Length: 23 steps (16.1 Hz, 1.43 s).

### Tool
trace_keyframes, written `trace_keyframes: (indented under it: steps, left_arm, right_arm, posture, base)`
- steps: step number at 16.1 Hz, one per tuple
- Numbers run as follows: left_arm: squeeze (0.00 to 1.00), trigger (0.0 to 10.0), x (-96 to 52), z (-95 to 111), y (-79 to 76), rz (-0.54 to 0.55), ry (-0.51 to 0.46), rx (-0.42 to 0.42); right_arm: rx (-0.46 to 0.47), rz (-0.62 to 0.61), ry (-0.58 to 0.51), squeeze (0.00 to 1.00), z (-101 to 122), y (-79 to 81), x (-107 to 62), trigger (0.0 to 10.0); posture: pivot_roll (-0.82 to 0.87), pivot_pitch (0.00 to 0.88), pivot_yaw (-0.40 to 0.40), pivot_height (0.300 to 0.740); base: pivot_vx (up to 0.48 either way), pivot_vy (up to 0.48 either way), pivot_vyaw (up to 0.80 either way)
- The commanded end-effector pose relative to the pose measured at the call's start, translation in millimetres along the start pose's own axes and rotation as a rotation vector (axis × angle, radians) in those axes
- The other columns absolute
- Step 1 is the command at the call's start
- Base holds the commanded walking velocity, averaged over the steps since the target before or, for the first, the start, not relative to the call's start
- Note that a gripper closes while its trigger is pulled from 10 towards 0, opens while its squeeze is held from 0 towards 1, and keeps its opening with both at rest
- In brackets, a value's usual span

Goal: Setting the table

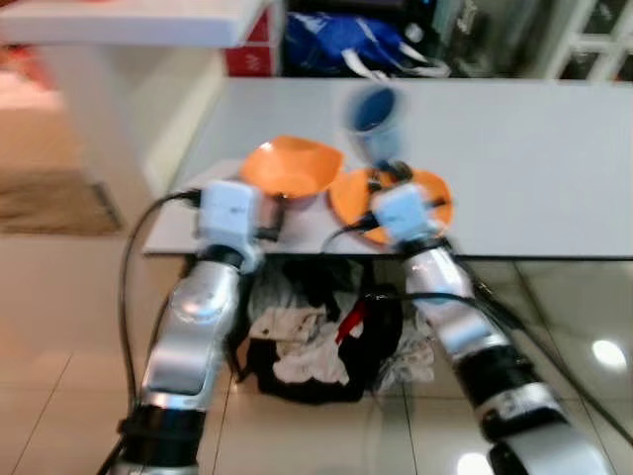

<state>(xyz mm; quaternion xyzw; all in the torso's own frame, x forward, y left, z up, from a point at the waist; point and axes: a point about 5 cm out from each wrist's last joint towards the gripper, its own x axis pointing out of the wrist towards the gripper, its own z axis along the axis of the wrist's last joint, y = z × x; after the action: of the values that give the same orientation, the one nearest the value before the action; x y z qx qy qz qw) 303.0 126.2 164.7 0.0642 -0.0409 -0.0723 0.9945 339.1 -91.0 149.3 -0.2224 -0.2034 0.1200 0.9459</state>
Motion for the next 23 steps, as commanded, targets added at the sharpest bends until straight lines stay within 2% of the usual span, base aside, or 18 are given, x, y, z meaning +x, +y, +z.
trace_keyframes:
  steps: [1,6,8,10,13,14,16,19,21,23]
  left_arm:
    - [0.0,10.0,1.9,5,-11.4,-0.04,-0.013,-0.006]
    - [0.0,10.0,2.6,5,-11.1,-0.041,-0.015,-0.008]
    - [0.0,10.0,3.1,7,-11.9,-0.04,-0.026,-0.031]
    - [0.0,10.0,3.0,8,-12.1,-0.036,-0.024,-0.033]
    - [0.0,10.0,2.4,9,-12.1,-0.036,-0.029,-0.035]
    - [0.0,10.0,1.4,12,-13.9,-0.041,-0.035,-0.04]
    - [0.0,10.0,-0.1,15,-15.0,-0.04,-0.043,-0.048]
    - [0.0,10.0,-4.1,20,-13.5,-0.021,-0.055,-0.05]
    - [0.0,10.0,-9.4,25,-12.7,-0.006,-0.063,-0.053]
    - [0.0,10.0,-12.8,27,-11.7,0.008,-0.068,-0.061]
  right_arm:
    - [-0.022,-0.043,0.015,0.0,-5,-16.7,-1.6,0.0]
    - [-0.019,-0.045,0.008,0.0,-3,-16.7,1.0,0.0]
    - [-0.013,-0.054,-0.01,0.0,3,-19.5,7.3,0.0]
    - [0.001,-0.063,-0.019,0.0,7,-22.1,12.7,0.0]
    - [0.056,-0.066,-0.048,0.0,24,-26.6,34.1,0.0]
    - [0.086,-0.073,-0.045,0.0,30,-31.0,46.8,0.0]
    - [0.155,-0.084,-0.01,0.0,34,-38.2,63.4,0.0]
    - [0.286,-0.085,0.092,0.0,32,-44.5,79.6,0.0]
    - [0.358,-0.083,0.17,0.0,24,-46.6,83.0,0.0]
    - [0.391,-0.098,0.22,0.0,17,-49.6,82.0,0.0]
  posture:
    - [0.01,0.0,0.023,0.74]
    - [0.01,0.0,0.023,0.74]
    - [0.01,0.0,0.022,0.74]
    - [0.01,0.0,0.021,0.74]
    - [0.01,0.0,0.021,0.74]
    - [0.02,0.0,0.012,0.74]
    - [0.04,0.0,-0.003,0.74]
    - [0.08,0.0,-0.032,0.74]
    - [0.1,0.0,-0.058,0.74]
    - [0.1,0.004,-0.067,0.74]
  base:
    - [0.469,0.0,0.0]
    - [0.469,0.0,0.0]
    - [0.476,0.0,0.0]
    - [0.0,0.0,0.0]
    - [0.0,0.0,0.0]
    - [0.0,0.0,0.0]
    - [0.0,0.0,0.0]
    - [0.0,0.0,0.0]
    - [0.0,0.0,0.0]
    - [0.0,0.0,0.0]
